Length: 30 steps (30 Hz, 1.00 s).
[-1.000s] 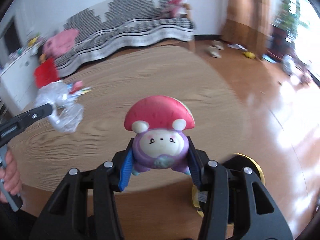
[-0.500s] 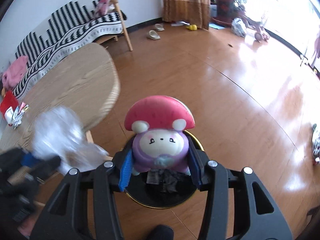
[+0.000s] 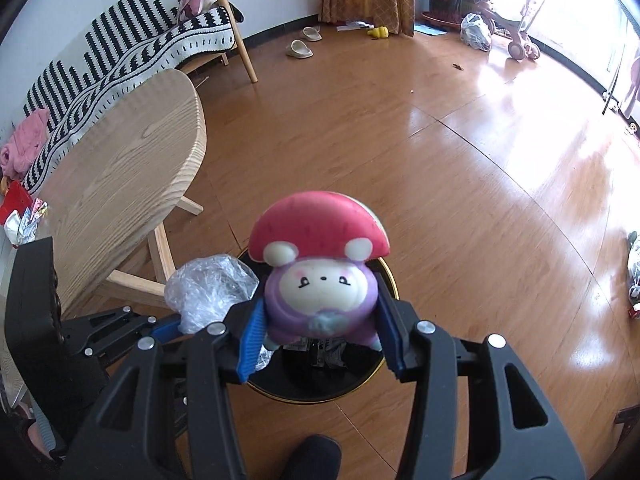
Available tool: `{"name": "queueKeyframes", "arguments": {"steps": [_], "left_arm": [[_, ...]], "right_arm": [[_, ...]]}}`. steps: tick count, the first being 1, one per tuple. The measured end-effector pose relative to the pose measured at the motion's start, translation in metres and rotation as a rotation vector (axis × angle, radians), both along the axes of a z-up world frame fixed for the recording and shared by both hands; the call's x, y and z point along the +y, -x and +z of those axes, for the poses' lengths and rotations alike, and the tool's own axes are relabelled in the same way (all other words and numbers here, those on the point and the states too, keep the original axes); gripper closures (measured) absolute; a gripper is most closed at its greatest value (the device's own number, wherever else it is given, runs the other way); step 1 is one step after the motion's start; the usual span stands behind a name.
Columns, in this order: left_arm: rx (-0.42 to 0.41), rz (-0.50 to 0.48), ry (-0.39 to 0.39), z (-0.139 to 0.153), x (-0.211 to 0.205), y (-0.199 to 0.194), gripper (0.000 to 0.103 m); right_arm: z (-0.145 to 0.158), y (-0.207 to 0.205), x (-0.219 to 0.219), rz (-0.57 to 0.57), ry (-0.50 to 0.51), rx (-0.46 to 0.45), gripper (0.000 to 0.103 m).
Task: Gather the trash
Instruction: 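Carry both items over the bin and open both tools to drop them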
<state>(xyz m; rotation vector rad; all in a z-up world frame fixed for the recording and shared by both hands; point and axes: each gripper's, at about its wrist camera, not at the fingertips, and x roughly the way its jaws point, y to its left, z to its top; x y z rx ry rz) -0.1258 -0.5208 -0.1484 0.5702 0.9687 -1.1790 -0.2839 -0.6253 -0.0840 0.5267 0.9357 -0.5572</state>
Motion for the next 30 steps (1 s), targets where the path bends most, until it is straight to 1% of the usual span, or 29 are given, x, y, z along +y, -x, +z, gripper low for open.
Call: {"name": "queueKeyframes", "arguments": {"steps": [1,3,5,6,7,8,9,13,19,22,25,30], "left_arm": [[0.001,-0.001,0.001,0.001,0.003,0.0,0.077],[0.002,0.0,0.006,0.001,-0.004,-0.004,0.077],[0.001,0.004,0.018,0.003,-0.002,-0.002,0.074],[0.0,0.006,0.022,0.004,0.0,0.001,0.062],[-0.002,0.01,0.028,0.006,0.004,0.007,0.044],[-0.006,0.016,0.04,0.008,0.006,0.006,0.037],[-0.01,0.021,0.054,0.011,0.008,0.007,0.033],[-0.001,0.017,0.069,0.016,0.011,0.009,0.03],[-0.016,0.001,0.08,0.025,0.015,0.014,0.026],[-0.023,-0.001,0.089,0.03,0.019,0.013,0.026],[-0.028,0.005,0.107,0.039,0.029,0.011,0.023],[-0.045,0.036,0.149,0.061,0.051,-0.001,0.019]], "right_arm": [[0.0,-0.001,-0.001,-0.001,-0.002,-0.001,0.054],[-0.001,-0.002,-0.003,-0.003,-0.004,0.0,0.054],[-0.001,-0.001,-0.005,-0.004,-0.005,0.001,0.054],[-0.001,0.0,-0.006,-0.005,-0.006,0.002,0.054],[-0.001,0.0,-0.006,-0.006,-0.008,0.002,0.054],[-0.002,0.0,-0.006,-0.007,-0.01,0.002,0.054],[-0.003,0.0,-0.006,-0.009,-0.012,0.003,0.054],[-0.004,-0.001,-0.007,-0.011,-0.021,0.006,0.054],[-0.007,-0.003,-0.009,-0.007,-0.039,0.013,0.054],[-0.011,-0.006,-0.011,-0.008,-0.067,0.017,0.053],[-0.015,-0.012,-0.012,-0.012,-0.096,0.024,0.053],[-0.019,-0.026,-0.009,-0.001,-0.101,0.048,0.051]]}}
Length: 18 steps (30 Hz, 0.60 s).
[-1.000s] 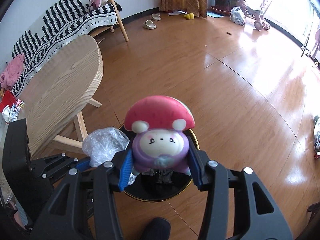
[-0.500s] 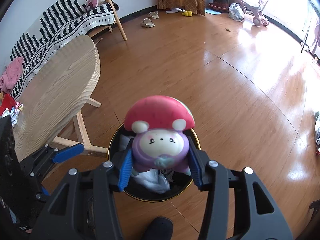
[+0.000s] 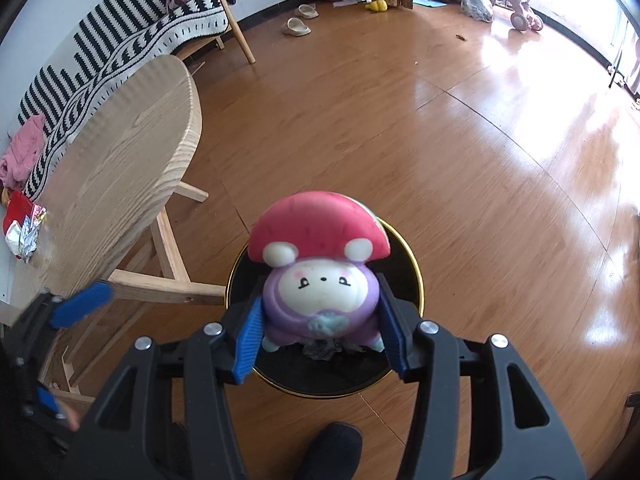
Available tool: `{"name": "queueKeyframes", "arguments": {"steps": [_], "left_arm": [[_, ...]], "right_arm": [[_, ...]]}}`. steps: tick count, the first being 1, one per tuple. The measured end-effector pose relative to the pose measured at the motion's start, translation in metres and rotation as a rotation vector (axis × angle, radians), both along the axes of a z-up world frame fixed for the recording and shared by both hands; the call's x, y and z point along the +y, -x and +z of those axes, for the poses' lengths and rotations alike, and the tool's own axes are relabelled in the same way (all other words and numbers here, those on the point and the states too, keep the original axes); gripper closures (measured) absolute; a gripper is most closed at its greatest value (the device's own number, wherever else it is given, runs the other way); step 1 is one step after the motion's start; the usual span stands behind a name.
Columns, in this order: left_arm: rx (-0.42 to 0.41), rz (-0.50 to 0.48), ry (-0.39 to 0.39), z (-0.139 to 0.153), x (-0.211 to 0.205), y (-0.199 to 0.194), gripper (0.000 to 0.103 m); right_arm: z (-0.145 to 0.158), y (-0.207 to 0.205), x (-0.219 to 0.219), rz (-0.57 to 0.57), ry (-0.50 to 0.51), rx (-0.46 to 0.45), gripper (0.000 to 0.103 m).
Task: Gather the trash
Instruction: 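Move both open tools back to the trash on the table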
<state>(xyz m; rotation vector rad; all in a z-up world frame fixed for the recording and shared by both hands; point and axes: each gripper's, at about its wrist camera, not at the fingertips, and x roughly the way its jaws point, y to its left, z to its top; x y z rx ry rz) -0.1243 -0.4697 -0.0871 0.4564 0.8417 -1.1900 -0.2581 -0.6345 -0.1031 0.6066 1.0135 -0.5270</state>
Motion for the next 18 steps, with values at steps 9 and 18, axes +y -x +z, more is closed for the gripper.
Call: {"name": "queueKeyframes", "arguments": {"steps": [9,18], "left_arm": [[-0.013,0.117,0.058,0.031,0.054,-0.042,0.015],[-0.095,0.322,0.059,0.056,0.137,-0.094,0.011]], "right_arm": [[0.015,-0.029,0.017,0.01,0.03,-0.019,0.024],[0.056,-0.104,0.087,0.143,0.057,-0.13,0.024]]}}
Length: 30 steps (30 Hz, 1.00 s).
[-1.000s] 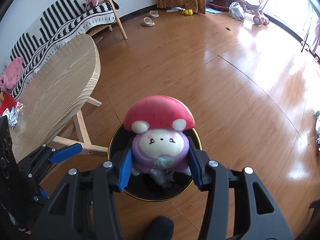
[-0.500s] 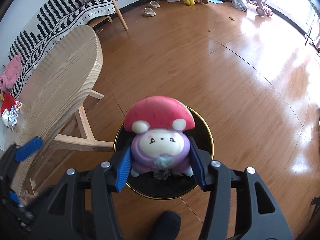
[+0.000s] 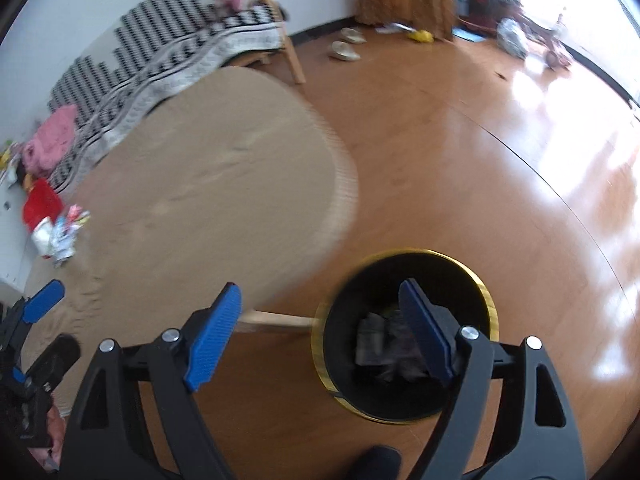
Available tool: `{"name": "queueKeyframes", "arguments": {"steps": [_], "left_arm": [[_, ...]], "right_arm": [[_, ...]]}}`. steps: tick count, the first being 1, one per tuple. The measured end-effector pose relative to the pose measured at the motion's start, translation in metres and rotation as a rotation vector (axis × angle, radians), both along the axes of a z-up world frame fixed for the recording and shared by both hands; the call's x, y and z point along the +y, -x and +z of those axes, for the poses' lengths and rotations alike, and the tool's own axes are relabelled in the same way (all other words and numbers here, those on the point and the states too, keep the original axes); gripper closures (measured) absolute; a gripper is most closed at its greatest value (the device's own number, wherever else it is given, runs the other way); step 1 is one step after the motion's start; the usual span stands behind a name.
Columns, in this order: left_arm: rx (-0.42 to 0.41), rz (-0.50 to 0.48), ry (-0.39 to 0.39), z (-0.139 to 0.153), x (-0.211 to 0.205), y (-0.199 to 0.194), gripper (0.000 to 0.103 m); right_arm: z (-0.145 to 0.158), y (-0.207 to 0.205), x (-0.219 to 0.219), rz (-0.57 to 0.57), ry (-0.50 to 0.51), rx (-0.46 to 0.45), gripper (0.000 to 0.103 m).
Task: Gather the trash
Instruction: 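Move both open tools back to the trash on the table, then grasp the green-white snack bag with the left tool while the right tool grasps the juice pouch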
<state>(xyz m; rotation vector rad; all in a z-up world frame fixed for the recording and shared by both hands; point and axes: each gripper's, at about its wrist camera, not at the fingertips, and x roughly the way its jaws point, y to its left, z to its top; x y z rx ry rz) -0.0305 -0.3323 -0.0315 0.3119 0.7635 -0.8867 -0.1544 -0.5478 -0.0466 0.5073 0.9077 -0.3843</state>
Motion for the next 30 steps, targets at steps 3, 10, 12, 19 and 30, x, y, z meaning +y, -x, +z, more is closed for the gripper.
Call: {"name": "queueKeyframes", "arguments": {"steps": [3,10,12,19,30], "left_arm": [[-0.018,0.115,-0.02,0.004,0.044,-0.028,0.011],[0.048,0.461,-0.015,0.006,0.174,-0.102,0.011],[0.072,0.569,0.004,0.006,0.219,-0.121,0.011],[0.123,0.748,0.046,0.002,0.303,-0.161,0.011],[0.129,0.779,0.069,-0.01,0.315,-0.205,0.011]], "right_arm": [[0.008,-0.043,0.045,0.101,0.012,-0.016,0.024],[0.015,-0.146,0.158,0.323,-0.025,-0.039,0.024],[0.017,-0.174,0.192,0.369,-0.058,-0.054,0.024],[0.018,-0.259,0.252,0.394,-0.202,-0.115,0.025],[-0.014,-0.33,0.254,0.298,-0.306,-0.087,0.058]]}}
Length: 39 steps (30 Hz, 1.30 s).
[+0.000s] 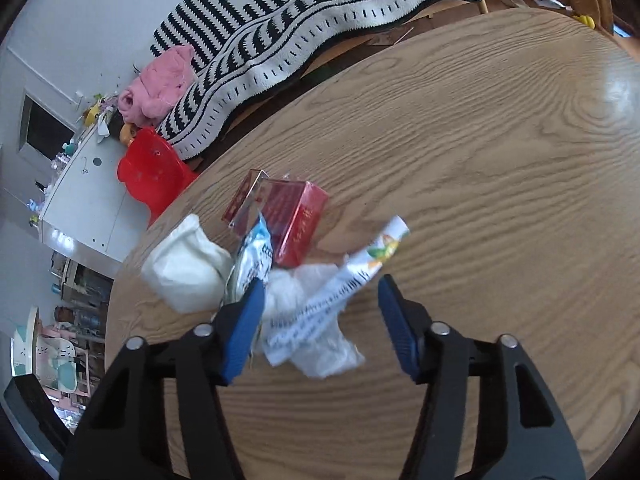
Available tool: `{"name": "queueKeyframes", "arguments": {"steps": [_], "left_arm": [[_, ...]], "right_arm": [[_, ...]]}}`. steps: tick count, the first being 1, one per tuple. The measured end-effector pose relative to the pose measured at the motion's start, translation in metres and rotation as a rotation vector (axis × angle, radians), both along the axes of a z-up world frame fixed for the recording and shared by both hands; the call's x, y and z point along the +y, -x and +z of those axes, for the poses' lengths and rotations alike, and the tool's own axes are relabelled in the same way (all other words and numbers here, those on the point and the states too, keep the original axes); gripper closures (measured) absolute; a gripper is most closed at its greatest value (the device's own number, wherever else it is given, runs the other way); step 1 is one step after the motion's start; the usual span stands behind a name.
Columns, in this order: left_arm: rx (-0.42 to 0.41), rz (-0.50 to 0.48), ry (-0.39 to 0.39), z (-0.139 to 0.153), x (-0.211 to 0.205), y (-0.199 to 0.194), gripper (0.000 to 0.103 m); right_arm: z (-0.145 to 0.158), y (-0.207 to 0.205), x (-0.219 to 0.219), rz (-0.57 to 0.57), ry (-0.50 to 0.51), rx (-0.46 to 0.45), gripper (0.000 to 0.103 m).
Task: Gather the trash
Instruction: 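Grasp the green-white snack bag with the left tool while the right tool grasps the juice pouch, then carry both items over the bin and open both tools to drop them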
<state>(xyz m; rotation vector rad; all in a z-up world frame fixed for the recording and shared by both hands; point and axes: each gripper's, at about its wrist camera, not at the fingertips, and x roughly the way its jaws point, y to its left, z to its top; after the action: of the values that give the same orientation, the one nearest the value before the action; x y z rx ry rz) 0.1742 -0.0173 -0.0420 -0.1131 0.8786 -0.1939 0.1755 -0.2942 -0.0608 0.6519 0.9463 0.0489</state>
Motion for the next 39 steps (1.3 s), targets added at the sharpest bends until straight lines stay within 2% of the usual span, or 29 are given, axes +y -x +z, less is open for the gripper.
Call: {"name": "queueKeyframes", "arguments": {"steps": [1,2,6,14,18,20,21,22,23,24,26,29,32,37,39], "left_arm": [[0.0,-0.002,0.004,-0.001,-0.003,-0.004,0.011],[-0.001,-0.007,0.011,-0.003,-0.007,-0.008,0.011],[-0.005,-0.025,-0.006,-0.006,-0.027,-0.022,0.011],[-0.072,-0.032,0.006,0.008,-0.076,-0.047,0.008],[-0.048,-0.003,-0.004,-0.004,-0.09,-0.061,0.008],[-0.03,0.031,0.031,-0.01,-0.091,-0.068,0.008],[-0.024,0.03,0.058,-0.011,-0.09,-0.07,0.012],[-0.023,0.03,0.074,-0.011,-0.09,-0.072,0.034],[-0.018,0.039,0.09,-0.01,-0.089,-0.074,0.046],[-0.013,0.049,0.104,-0.01,-0.088,-0.074,0.05],[-0.024,0.064,0.142,-0.005,-0.086,-0.069,0.051],[-0.065,0.051,0.101,0.01,-0.091,-0.055,0.051],[-0.086,0.034,0.102,0.028,-0.093,-0.036,0.051],[-0.103,-0.048,0.067,0.049,-0.117,0.009,0.051],[-0.101,-0.135,0.049,0.05,-0.138,0.036,0.051]], "right_arm": [[-0.002,-0.001,0.001,0.003,-0.003,0.002,0.076],[-0.004,-0.001,0.001,0.006,-0.005,0.006,0.086],[0.002,0.014,-0.004,0.007,0.026,-0.018,0.088],[0.022,0.071,0.0,0.081,0.178,-0.064,0.088],[0.024,0.091,-0.013,0.077,0.193,-0.062,0.088],[0.026,0.101,-0.017,0.087,0.221,-0.065,0.088],[0.027,0.104,-0.018,0.09,0.235,-0.066,0.088],[0.028,0.11,-0.021,0.093,0.246,-0.068,0.088],[0.029,0.113,-0.022,0.093,0.251,-0.068,0.088],[0.031,0.118,-0.026,0.095,0.26,-0.07,0.088],[0.035,0.125,-0.031,0.092,0.27,-0.075,0.088],[0.041,0.14,-0.041,0.077,0.279,-0.083,0.088],[0.049,0.158,-0.051,0.063,0.296,-0.091,0.088],[0.057,0.204,-0.08,0.003,0.337,-0.089,0.088],[0.057,0.223,-0.091,-0.023,0.358,-0.08,0.088]]}}
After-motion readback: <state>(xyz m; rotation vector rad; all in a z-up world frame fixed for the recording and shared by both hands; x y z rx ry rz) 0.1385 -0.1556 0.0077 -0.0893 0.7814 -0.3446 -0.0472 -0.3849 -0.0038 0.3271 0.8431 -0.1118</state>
